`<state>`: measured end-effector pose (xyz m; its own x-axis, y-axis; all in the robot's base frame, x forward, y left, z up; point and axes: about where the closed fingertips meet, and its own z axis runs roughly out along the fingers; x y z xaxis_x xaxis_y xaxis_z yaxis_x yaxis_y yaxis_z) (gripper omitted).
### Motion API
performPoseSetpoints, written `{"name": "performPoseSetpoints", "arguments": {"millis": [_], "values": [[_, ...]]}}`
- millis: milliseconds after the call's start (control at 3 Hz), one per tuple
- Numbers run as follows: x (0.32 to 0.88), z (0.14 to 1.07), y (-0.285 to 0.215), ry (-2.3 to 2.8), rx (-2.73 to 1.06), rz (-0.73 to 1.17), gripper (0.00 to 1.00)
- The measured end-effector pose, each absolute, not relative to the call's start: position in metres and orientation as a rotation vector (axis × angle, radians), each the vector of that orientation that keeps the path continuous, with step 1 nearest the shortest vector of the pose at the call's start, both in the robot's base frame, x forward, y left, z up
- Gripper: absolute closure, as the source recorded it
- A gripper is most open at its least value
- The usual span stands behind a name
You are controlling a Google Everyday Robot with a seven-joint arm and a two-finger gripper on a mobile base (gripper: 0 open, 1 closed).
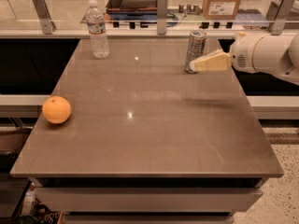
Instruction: Move redbull can near orange
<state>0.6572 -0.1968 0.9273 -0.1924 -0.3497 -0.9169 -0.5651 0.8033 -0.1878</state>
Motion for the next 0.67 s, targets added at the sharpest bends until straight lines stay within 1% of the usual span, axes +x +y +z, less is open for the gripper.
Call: {"name": "performPoseSetpoints", "arguments": {"millis": [667], "values": [[0.6751, 0.9029, -0.1838, 1.802, -0.651, 0.292, 0.00]]}}
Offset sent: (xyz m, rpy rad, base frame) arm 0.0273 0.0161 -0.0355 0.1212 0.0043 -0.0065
